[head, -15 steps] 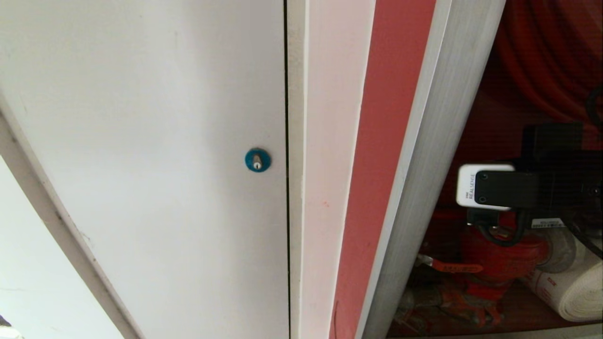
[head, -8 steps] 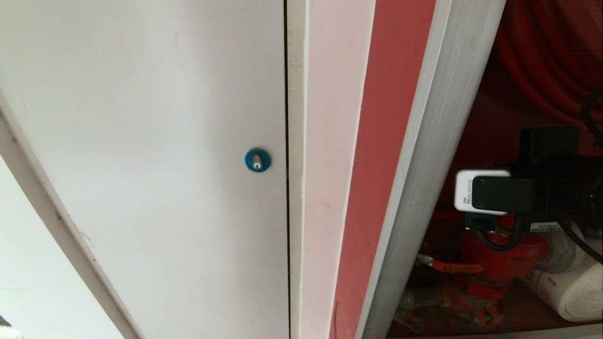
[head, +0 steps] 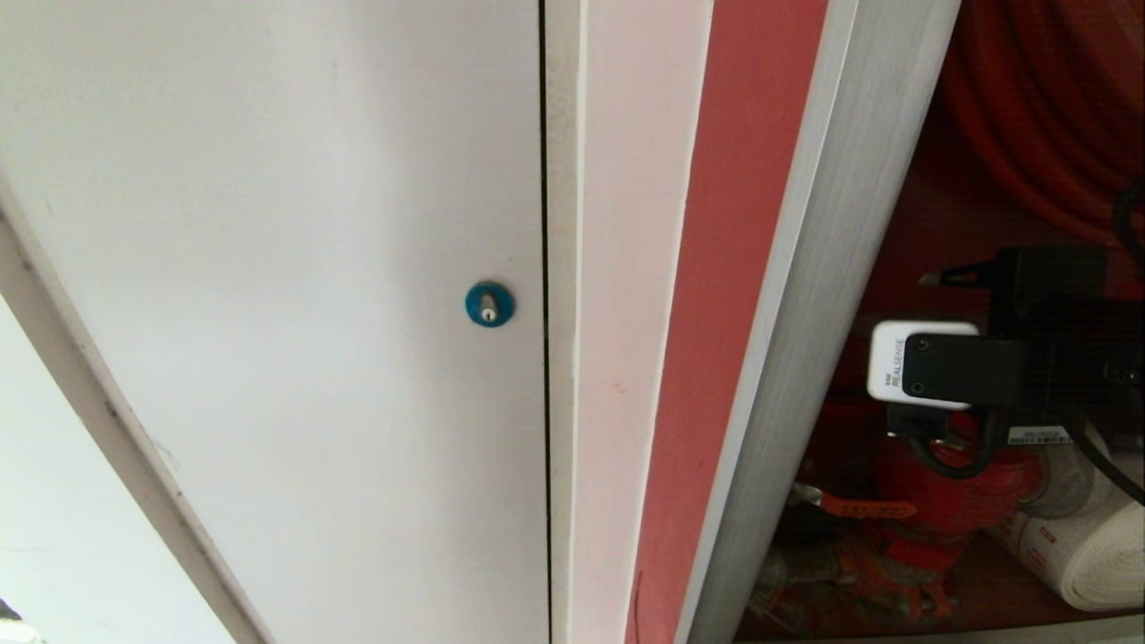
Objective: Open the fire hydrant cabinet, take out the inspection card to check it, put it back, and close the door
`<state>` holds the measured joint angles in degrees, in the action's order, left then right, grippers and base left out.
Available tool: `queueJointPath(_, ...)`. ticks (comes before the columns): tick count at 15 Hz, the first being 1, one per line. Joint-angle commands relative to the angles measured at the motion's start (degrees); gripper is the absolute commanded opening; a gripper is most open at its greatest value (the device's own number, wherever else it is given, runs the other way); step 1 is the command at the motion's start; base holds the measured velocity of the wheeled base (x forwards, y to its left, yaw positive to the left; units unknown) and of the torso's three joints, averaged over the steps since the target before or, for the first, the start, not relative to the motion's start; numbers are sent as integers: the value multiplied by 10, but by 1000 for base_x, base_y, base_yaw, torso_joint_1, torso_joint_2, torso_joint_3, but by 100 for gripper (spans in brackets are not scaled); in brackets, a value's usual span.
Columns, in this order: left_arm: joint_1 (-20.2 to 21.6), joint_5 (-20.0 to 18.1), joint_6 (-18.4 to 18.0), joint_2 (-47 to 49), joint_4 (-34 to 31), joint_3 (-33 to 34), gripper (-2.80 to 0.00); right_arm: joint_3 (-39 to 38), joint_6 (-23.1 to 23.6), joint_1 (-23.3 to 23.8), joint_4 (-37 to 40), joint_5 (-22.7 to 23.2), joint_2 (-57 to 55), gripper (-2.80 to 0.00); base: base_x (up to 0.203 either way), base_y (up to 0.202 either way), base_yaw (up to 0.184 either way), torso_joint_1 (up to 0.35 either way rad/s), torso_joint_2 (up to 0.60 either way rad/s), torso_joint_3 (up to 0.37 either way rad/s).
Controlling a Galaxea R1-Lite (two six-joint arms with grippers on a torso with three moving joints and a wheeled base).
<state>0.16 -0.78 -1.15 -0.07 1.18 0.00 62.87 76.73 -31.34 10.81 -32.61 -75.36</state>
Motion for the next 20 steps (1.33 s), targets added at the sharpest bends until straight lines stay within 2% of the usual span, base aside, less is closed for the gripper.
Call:
queueJointPath(1,0,0,0,0,0,4,-280,-14,3,0,2,2,10,0,0,0,0,0,0,0)
queueJointPath(10,0,0,0,0,0,4,-280,-70,3,-13,1,10,46,0,0,0,0,0,0,0)
queueJointPath(18,0,0,0,0,0,4,-280,-116,5,-36,7,8,147,0,0,0,0,0,0,0)
queueJointPath(20,0,0,0,0,0,4,-280,-122,6,-40,48,8,186,0,0,0,0,0,0,0)
